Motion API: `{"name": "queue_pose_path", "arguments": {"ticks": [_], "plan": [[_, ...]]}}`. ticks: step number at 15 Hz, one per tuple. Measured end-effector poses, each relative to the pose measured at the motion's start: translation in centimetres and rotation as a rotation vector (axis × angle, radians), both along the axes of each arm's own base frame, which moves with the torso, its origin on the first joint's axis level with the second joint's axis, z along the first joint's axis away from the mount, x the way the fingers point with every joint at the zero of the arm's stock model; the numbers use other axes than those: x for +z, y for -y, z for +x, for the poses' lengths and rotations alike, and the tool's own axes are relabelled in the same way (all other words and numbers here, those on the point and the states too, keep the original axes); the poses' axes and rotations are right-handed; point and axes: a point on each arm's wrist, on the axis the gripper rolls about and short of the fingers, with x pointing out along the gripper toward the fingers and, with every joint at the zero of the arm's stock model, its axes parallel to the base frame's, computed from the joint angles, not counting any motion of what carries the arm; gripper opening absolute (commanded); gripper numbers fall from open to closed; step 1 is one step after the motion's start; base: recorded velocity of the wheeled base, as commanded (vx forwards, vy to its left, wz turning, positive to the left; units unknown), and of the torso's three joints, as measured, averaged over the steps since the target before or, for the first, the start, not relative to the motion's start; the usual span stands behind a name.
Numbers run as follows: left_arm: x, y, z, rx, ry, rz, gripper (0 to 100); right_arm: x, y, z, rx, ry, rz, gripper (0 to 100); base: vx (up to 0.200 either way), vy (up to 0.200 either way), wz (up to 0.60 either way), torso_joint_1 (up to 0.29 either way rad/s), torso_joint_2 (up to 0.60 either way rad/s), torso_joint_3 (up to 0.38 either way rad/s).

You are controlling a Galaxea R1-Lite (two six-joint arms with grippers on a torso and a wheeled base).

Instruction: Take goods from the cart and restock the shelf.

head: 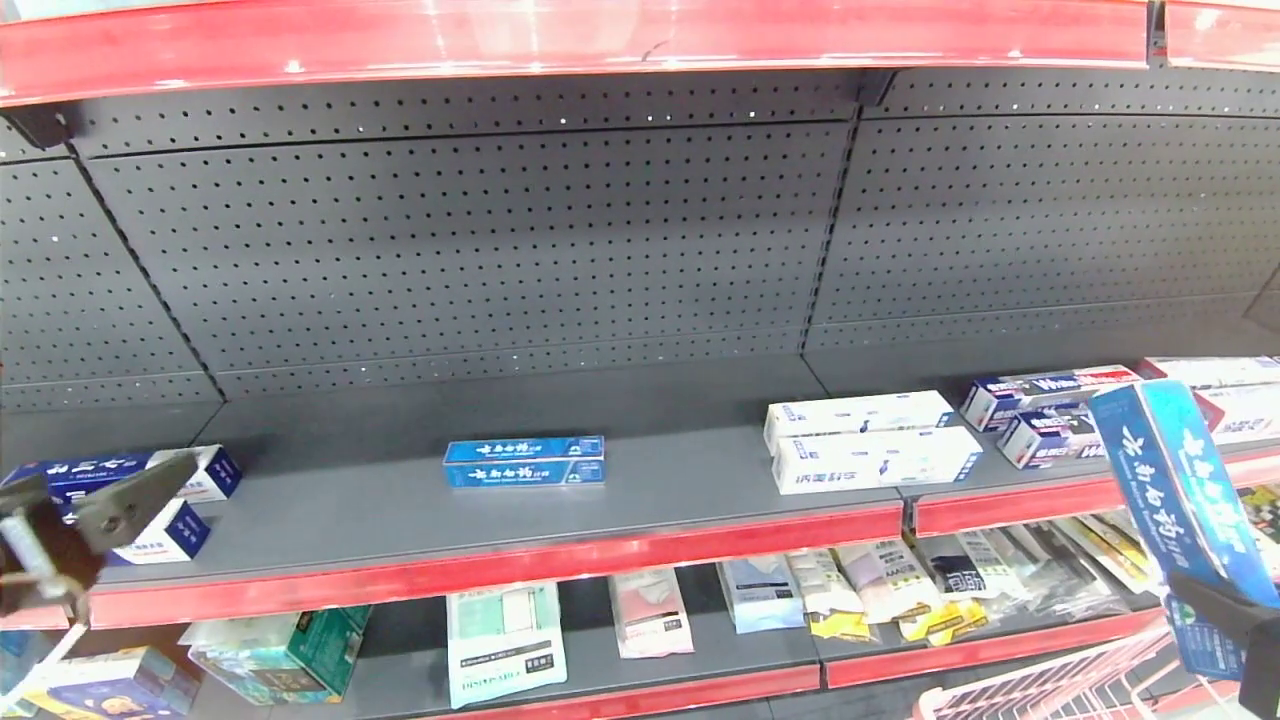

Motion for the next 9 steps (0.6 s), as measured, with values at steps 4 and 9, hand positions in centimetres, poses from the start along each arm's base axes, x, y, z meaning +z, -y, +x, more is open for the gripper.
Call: {"name": "queue_pose_path", "arguments": {"ticks": [4,9], "plan": [[-1.7,1.5,9.9,-0.048,-0.123,-0.102,100,0.5,0.1,-0.6,0.006,-0.001,-0.033,0,0.000,0.000,0.00,0.000,0.00,0.000],[-5.4,5.3,17.8,-0.134,-0.236,-0.115,100,0.8,0.2,-0.8,0.005,0.017,-0.034,0,0.000,0.000,0.00,0.000,0.00,0.000]]}}
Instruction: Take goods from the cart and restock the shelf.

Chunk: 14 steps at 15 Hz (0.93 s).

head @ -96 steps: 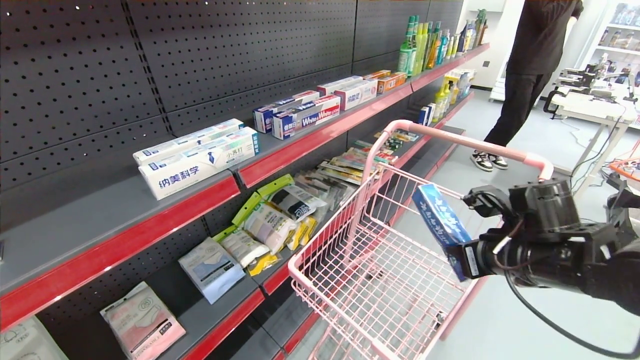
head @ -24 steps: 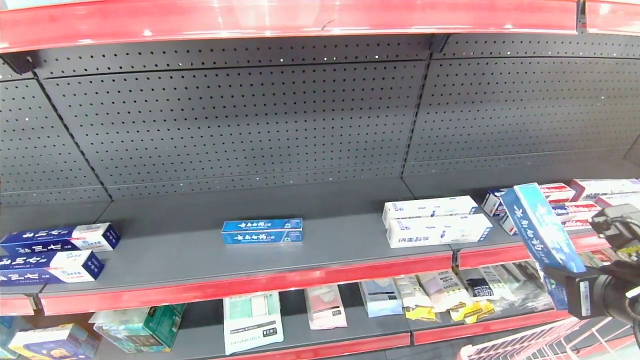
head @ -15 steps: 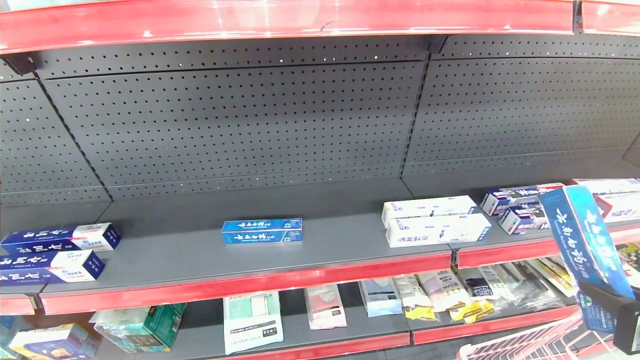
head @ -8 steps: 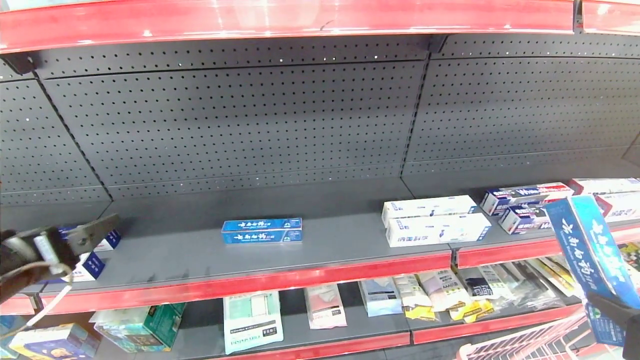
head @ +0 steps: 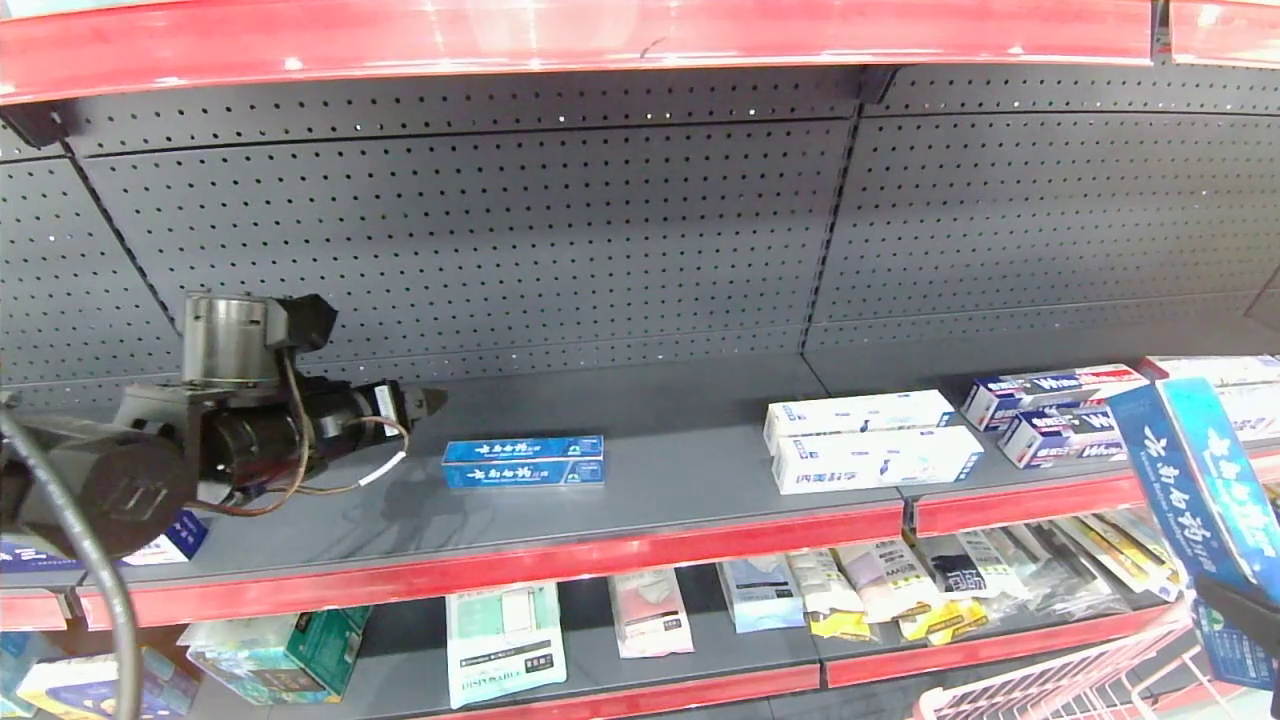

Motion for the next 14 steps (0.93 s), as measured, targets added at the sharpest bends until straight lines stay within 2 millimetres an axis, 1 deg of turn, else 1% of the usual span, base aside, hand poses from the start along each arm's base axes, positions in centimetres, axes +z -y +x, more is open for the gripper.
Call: {"name": "queue_pose_path", "arguments": {"ticks": [2,3,7,9,14], "plan": [[-1.1,1.1,1.7,-0.007,-0.021,-0.005,100,0.0,0.0,0.0,0.000,0.004,0.000,0,0.000,0.000,0.00,0.000,0.00,0.000],[-1.5,2.0,2.4,-0.013,-0.025,-0.022,100,0.1,0.0,-0.1,0.001,0.007,0.001,0,0.000,0.000,0.00,0.000,0.00,0.000],[-3.1,4.8,3.8,-0.062,-0.054,-0.027,100,-0.1,0.0,-0.3,0.001,0.009,0.001,0,0.000,0.000,0.00,0.000,0.00,0.000],[-3.7,5.5,4.2,-0.078,-0.063,-0.020,100,-0.1,0.0,-0.3,0.003,0.009,-0.002,0,0.000,0.000,0.00,0.000,0.00,0.000],[-4.7,6.4,6.3,-0.090,-0.054,0.009,100,-0.4,0.0,-0.3,0.010,-0.005,-0.001,0,0.000,0.000,0.00,0.000,0.00,0.000]]}}
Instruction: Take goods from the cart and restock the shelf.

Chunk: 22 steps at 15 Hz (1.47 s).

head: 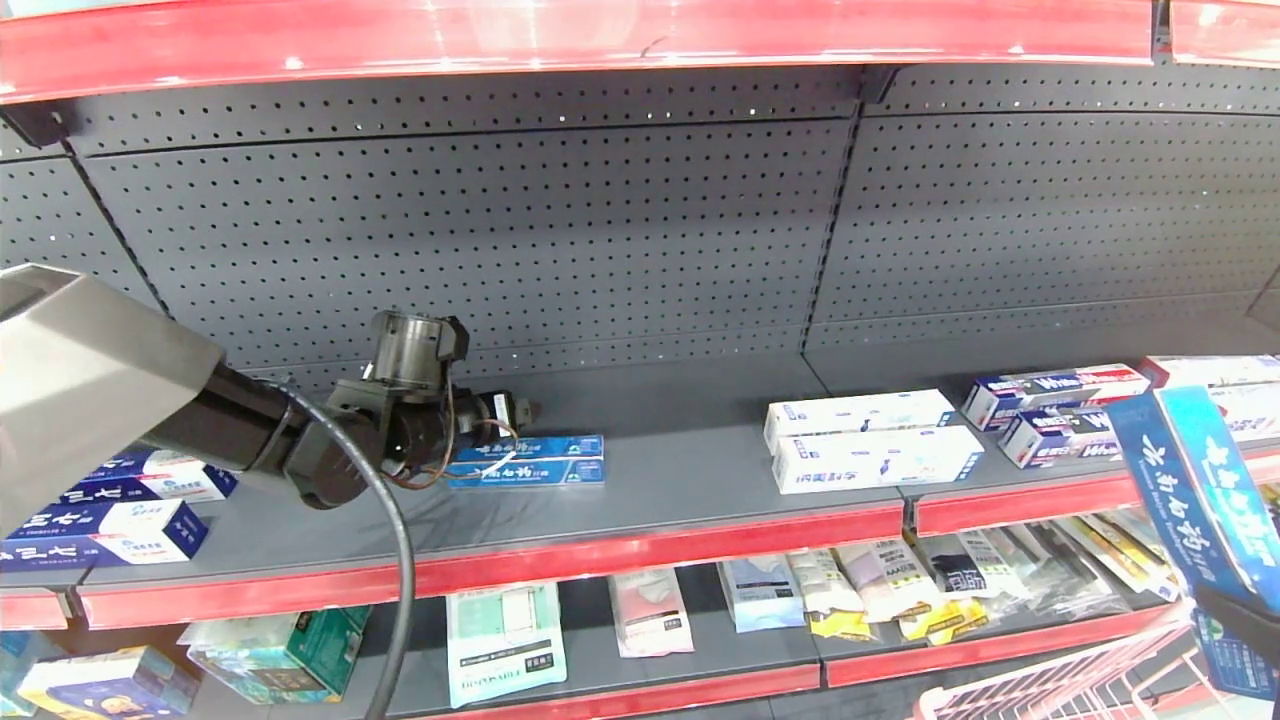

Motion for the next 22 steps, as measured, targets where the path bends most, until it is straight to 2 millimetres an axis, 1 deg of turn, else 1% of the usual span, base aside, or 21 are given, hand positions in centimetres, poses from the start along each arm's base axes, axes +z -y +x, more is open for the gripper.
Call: {"name": "queue_pose_path", "arguments": {"ticks": [3,8,10,14,18,22], "plan": [[-0.7,0.7,0.9,-0.014,0.000,0.018,100,-0.1,0.0,0.0,0.000,-0.006,0.000,0,0.000,0.000,0.00,0.000,0.00,0.000],[-1.1,2.2,2.1,-0.042,0.018,0.034,100,-0.3,0.0,0.0,0.000,-0.014,-0.001,0,0.000,0.000,0.00,0.000,0.00,0.000],[-1.5,2.7,2.8,-0.023,0.029,0.050,100,-0.3,0.0,0.0,-0.001,-0.013,-0.001,0,0.000,0.000,0.00,0.000,0.00,0.000],[-2.5,3.6,2.8,-0.036,-0.033,0.081,100,-0.2,0.0,-0.1,-0.002,-0.009,-0.001,0,0.000,0.000,0.00,0.000,0.00,0.000],[-2.5,4.0,2.8,-0.044,-0.041,0.085,100,-0.2,0.0,-0.1,-0.001,-0.008,-0.001,0,0.000,0.000,0.00,0.000,0.00,0.000],[-2.6,4.1,2.9,-0.036,-0.042,0.094,100,-0.2,0.0,-0.1,0.000,-0.006,0.000,0,0.000,0.000,0.00,0.000,0.00,0.000]]}}
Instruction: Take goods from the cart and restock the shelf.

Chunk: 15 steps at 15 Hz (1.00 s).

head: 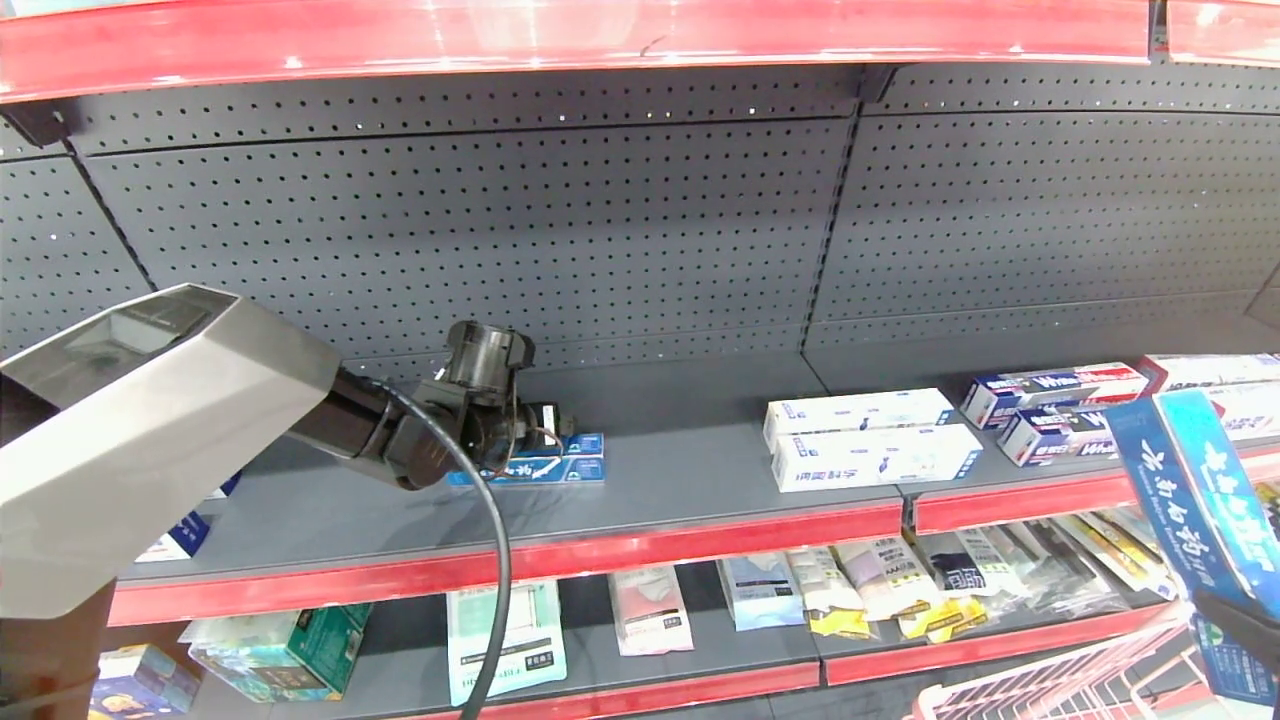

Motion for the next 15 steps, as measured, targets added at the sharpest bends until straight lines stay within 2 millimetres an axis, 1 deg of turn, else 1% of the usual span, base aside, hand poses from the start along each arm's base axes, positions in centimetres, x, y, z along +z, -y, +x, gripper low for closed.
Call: {"name": "queue_pose_path", "arguments": {"ticks": [4,7,15], "plan": [[-0.6,0.0,0.1,0.009,-0.004,0.042,100,0.0,0.0,0.0,0.000,0.001,0.000,0,0.000,0.000,0.00,0.000,0.00,0.000],[-0.8,0.4,-0.1,-0.003,-0.006,0.045,100,0.0,0.0,0.0,0.000,0.002,0.000,0,0.000,0.000,0.00,0.000,0.00,0.000],[-1.6,0.2,-0.8,-0.009,-0.038,0.057,100,0.0,0.0,0.0,0.002,-0.001,0.001,0,0.000,0.000,0.00,0.000,0.00,0.000]]}}
